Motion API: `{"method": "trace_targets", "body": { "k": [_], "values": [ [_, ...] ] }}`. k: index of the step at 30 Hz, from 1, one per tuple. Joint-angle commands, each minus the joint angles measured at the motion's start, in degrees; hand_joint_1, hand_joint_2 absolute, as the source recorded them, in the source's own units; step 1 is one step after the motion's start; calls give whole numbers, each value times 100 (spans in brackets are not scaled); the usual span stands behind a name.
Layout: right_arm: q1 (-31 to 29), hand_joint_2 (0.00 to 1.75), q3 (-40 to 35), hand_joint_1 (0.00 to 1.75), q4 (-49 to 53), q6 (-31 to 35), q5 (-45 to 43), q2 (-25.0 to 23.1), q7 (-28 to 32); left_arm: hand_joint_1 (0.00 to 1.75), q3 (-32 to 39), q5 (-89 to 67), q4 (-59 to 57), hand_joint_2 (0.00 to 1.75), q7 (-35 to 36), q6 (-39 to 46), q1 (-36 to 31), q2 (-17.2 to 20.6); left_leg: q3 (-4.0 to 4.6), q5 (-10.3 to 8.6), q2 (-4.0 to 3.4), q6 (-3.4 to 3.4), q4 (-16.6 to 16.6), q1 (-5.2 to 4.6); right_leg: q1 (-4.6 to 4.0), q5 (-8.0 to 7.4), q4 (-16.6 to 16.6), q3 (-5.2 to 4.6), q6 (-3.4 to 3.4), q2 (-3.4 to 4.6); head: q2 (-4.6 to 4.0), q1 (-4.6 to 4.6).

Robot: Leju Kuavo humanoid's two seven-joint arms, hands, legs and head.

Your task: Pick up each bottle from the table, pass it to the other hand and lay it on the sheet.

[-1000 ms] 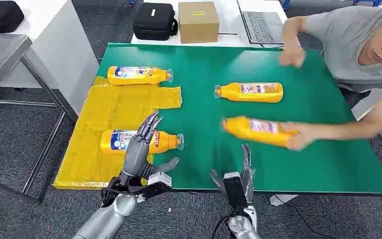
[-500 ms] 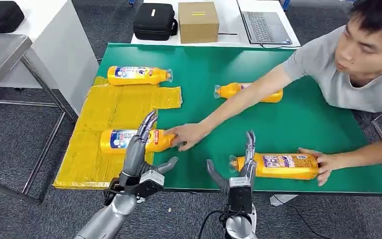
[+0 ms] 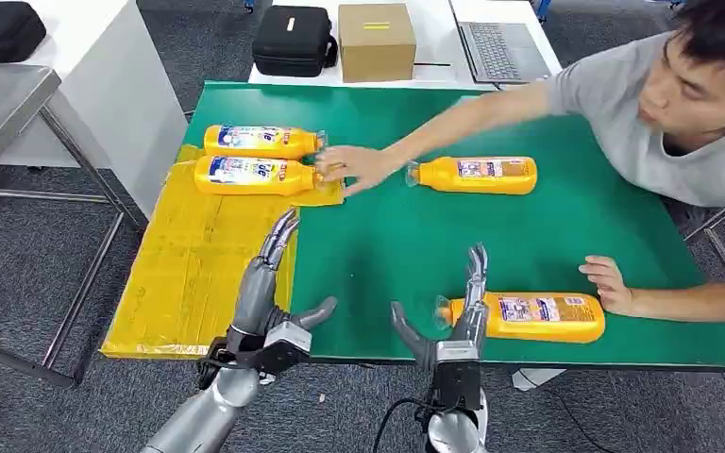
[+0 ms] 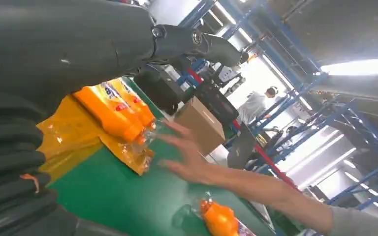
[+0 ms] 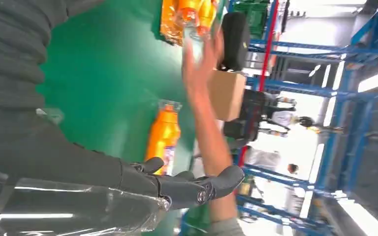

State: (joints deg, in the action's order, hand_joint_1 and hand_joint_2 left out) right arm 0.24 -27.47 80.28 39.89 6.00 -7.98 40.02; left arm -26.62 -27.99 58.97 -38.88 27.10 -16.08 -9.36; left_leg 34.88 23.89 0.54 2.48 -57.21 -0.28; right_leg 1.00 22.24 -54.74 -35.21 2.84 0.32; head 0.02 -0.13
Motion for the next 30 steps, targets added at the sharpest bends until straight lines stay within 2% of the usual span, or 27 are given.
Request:
{"method": "trace_targets", "body": {
  "k": [1, 5, 7, 8, 9, 12, 18, 23, 28, 30],
  "values": [
    [33, 175, 187, 0, 126, 11, 215, -255, -2, 0, 233, 637, -214, 175, -112, 67, -34, 75, -26, 14, -10, -13, 0, 5, -7, 12, -1, 23, -13, 4, 0, 0],
    [-95, 175, 120, 0, -74, 11, 319, -242, -2, 0, 25, 896, -68, 175, -112, 206, 65, 226, -34, 17, -18, -15, 2, 7, -8, 12, 1, 29, -14, 11, 0, -2],
    [-52, 175, 368, 0, -44, 11, 719, -336, -2, 0, -102, 965, -57, 175, -112, 172, 50, 251, -54, 27, -23, -22, 2, 10, -12, 22, -2, 47, -20, 13, 0, 0],
    [66, 175, 688, 0, 206, 11, 1443, -480, -2, 0, -218, 1087, 6, 175, -112, 83, -6, 275, -28, 13, -11, -14, 3, 7, -8, 11, 2, 26, -13, 4, -2, 0],
    [117, 175, 714, 0, 266, 11, 1598, -466, -2, 0, -272, 1109, -125, 175, -112, 107, -116, 230, -41, 21, -11, -19, 0, 10, -11, 20, -2, 39, -18, 2, 0, 0],
    [176, 175, 832, 0, 226, 11, 1525, -471, -2, 0, -381, 1185, -208, 175, -112, 143, -195, 224, -24, 13, 9, -14, -4, 7, -8, 18, -4, 26, -13, -16, 0, 0],
    [210, 175, 936, 0, 454, 11, 1760, -417, -2, 0, -530, 1484, -150, 175, -112, 108, -259, 282, -27, 15, 1, -15, -3, 7, -8, 17, -3, 27, -14, -7, 0, 0],
    [456, 175, 1804, 0, 1018, 11, 3259, -451, -2, 0, -716, 1694, -176, 175, -112, 150, -288, 357, -30, 15, 12, -17, -2, 7, -8, 21, -5, 32, -16, -20, -2, 0],
    [505, 175, 2227, 0, 1285, 11, 3365, -387, -2, 0, -766, 1791, -198, 175, -112, 165, -372, 357, -9, 3, 10, -7, 0, 2, -3, 7, 1, 10, -7, -15, 0, 0],
    [543, 175, 2558, 0, 1553, 11, 3532, -506, -2, 0, -792, 1856, -50, 175, -112, 255, -371, 367, -16, 7, 8, -10, 0, 3, -4, 11, 1, 17, -10, -13, 0, 0]
  ]
}}
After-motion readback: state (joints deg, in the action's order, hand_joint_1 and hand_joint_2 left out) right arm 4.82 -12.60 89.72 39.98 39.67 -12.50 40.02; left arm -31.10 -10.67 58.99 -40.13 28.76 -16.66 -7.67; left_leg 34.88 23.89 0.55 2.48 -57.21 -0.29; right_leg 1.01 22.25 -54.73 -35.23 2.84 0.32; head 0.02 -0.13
